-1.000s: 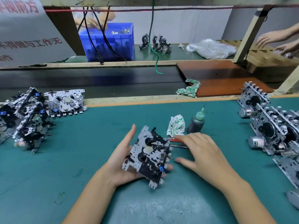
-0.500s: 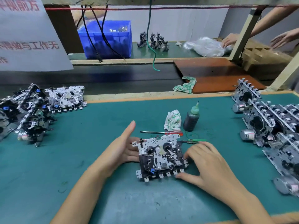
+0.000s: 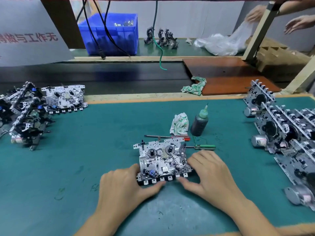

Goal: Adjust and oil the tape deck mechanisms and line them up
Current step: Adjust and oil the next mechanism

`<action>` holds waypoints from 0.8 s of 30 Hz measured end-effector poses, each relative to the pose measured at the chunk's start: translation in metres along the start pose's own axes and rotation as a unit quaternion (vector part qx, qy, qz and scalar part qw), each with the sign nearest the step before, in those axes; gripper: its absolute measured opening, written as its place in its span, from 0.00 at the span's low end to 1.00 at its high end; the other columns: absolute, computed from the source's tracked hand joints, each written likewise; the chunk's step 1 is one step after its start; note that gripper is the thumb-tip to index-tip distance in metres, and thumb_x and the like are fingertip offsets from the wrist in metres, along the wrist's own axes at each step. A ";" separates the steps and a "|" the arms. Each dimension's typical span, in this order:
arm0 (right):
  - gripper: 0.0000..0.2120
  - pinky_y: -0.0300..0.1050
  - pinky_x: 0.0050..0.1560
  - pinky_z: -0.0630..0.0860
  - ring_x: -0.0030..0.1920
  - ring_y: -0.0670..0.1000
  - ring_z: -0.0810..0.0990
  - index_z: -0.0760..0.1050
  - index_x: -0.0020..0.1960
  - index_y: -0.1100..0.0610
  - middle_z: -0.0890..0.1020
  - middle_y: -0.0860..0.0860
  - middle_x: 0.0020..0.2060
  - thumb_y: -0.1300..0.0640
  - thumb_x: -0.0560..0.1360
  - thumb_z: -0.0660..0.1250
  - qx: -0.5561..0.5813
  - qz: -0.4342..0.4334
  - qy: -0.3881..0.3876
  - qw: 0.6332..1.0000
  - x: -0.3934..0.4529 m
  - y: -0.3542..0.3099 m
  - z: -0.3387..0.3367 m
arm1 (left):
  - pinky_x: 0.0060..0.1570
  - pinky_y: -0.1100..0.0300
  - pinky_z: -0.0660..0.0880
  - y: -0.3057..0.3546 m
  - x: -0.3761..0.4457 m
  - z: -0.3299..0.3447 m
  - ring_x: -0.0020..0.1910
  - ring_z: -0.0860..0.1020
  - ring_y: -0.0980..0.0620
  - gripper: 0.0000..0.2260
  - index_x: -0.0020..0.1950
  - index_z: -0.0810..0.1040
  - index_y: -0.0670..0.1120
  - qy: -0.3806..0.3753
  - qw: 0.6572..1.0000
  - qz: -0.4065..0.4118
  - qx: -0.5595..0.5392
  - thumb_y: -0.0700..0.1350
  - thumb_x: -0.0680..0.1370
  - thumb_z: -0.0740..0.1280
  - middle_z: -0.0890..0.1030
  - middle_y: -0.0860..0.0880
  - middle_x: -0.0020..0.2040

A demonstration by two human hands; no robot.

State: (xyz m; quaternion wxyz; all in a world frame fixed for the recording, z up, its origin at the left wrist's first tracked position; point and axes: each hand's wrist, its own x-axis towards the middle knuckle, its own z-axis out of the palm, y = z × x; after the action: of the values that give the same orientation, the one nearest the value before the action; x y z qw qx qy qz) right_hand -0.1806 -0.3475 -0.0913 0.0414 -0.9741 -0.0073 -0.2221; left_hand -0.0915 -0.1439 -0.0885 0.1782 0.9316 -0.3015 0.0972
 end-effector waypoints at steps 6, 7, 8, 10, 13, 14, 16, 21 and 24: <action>0.24 0.41 0.38 0.65 0.33 0.52 0.72 0.70 0.31 0.57 0.72 0.48 0.28 0.36 0.67 0.65 0.041 -0.002 0.016 0.999 -0.005 -0.001 0.004 | 0.18 0.60 0.66 -0.010 0.000 0.004 0.17 0.71 0.48 0.27 0.25 0.71 0.48 0.013 0.999 0.030 -0.042 0.74 0.60 0.59 0.68 0.49 0.16; 0.23 0.41 0.37 0.64 0.33 0.52 0.72 0.70 0.30 0.57 0.71 0.48 0.28 0.37 0.67 0.64 0.030 0.002 0.027 0.999 -0.006 -0.002 0.004 | 0.19 0.61 0.67 -0.014 0.000 0.004 0.18 0.71 0.50 0.27 0.26 0.70 0.49 0.007 0.997 0.058 -0.058 0.74 0.60 0.60 0.69 0.51 0.17; 0.22 0.41 0.37 0.63 0.33 0.52 0.73 0.70 0.30 0.57 0.72 0.48 0.28 0.37 0.68 0.63 0.021 0.008 0.033 0.999 -0.006 -0.002 0.004 | 0.19 0.63 0.67 -0.017 -0.001 0.003 0.18 0.70 0.53 0.26 0.27 0.67 0.51 0.003 0.993 0.090 -0.070 0.74 0.61 0.60 0.68 0.53 0.18; 0.22 0.42 0.37 0.63 0.33 0.52 0.73 0.71 0.31 0.57 0.72 0.48 0.28 0.38 0.68 0.63 0.017 0.015 0.030 0.999 -0.007 -0.001 0.003 | 0.19 0.66 0.65 -0.019 -0.002 0.004 0.17 0.68 0.55 0.24 0.28 0.63 0.51 0.010 0.987 0.138 -0.076 0.71 0.64 0.62 0.67 0.54 0.18; 0.23 0.42 0.36 0.65 0.33 0.51 0.70 0.71 0.33 0.57 0.70 0.48 0.30 0.36 0.67 0.64 0.054 0.005 0.011 0.998 -0.008 0.002 0.002 | 0.17 0.66 0.64 -0.018 -0.001 0.006 0.16 0.67 0.50 0.23 0.26 0.67 0.46 0.044 0.987 0.146 -0.059 0.63 0.68 0.63 0.66 0.52 0.17; 0.24 0.42 0.36 0.66 0.33 0.51 0.69 0.71 0.33 0.58 0.70 0.48 0.30 0.35 0.66 0.65 0.067 0.000 0.006 0.998 -0.008 0.003 0.001 | 0.18 0.66 0.63 -0.017 0.000 0.006 0.15 0.67 0.49 0.22 0.26 0.68 0.45 0.052 0.987 0.146 -0.050 0.62 0.68 0.63 0.65 0.51 0.17; 0.24 0.43 0.35 0.68 0.33 0.50 0.69 0.72 0.33 0.58 0.70 0.48 0.31 0.35 0.66 0.66 0.080 -0.008 0.003 0.997 -0.008 0.004 0.000 | 0.18 0.65 0.61 -0.018 0.001 0.004 0.15 0.66 0.49 0.22 0.26 0.68 0.45 0.057 0.986 0.149 -0.035 0.62 0.68 0.63 0.65 0.50 0.17; 0.21 0.40 0.36 0.65 0.33 0.50 0.70 0.72 0.32 0.58 0.72 0.48 0.29 0.39 0.69 0.64 0.047 0.007 0.028 0.998 -0.008 0.001 0.003 | 0.18 0.62 0.63 -0.013 0.000 0.000 0.17 0.68 0.50 0.28 0.28 0.62 0.48 0.026 0.991 0.122 -0.052 0.73 0.63 0.62 0.66 0.51 0.18; 0.23 0.42 0.37 0.68 0.35 0.52 0.72 0.72 0.32 0.58 0.72 0.49 0.30 0.38 0.67 0.66 0.066 0.005 0.023 0.998 -0.011 0.003 0.004 | 0.17 0.62 0.61 -0.003 -0.003 0.003 0.15 0.67 0.50 0.27 0.25 0.62 0.48 0.050 0.994 0.080 -0.049 0.71 0.62 0.63 0.65 0.50 0.17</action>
State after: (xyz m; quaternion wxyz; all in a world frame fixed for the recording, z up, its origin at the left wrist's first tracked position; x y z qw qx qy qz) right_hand -0.1890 -0.3506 -0.1000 0.1068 -0.9640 -0.0159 -0.2431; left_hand -0.0914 -0.1408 -0.0927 0.2300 0.8888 -0.3700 0.1423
